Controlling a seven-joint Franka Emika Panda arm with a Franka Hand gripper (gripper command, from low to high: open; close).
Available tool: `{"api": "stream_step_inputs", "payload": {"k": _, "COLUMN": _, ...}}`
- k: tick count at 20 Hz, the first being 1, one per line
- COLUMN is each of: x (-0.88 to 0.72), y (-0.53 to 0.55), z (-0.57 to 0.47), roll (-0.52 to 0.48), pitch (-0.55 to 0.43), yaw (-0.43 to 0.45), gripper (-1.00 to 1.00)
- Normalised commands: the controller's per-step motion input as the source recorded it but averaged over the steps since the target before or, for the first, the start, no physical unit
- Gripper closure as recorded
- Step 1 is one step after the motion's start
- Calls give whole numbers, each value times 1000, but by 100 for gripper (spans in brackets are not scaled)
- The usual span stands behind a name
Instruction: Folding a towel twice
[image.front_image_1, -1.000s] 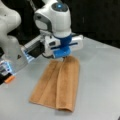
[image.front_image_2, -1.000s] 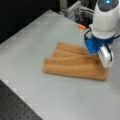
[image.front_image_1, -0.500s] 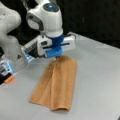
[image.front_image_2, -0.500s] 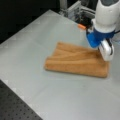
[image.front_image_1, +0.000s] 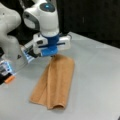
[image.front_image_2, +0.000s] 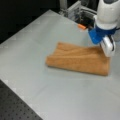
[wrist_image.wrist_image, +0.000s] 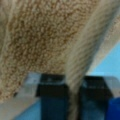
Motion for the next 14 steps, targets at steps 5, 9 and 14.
{"api": "stream_step_inputs", "payload": {"k": 5, "x": -444, "y": 34, "z": -114, "roll": 150, "pitch": -101, "yaw": -22, "gripper": 100}}
{"api": "stream_step_inputs", "payload": {"k": 9, "x": -346, "y": 71, "z": -139, "roll": 158, "pitch": -135, "yaw": -33, "gripper": 100}}
{"api": "stream_step_inputs", "payload": {"k": 14, "x": -260, "y": 78, "z": -232, "roll": 150, "pitch": -203, "yaw": -5, "gripper": -100}}
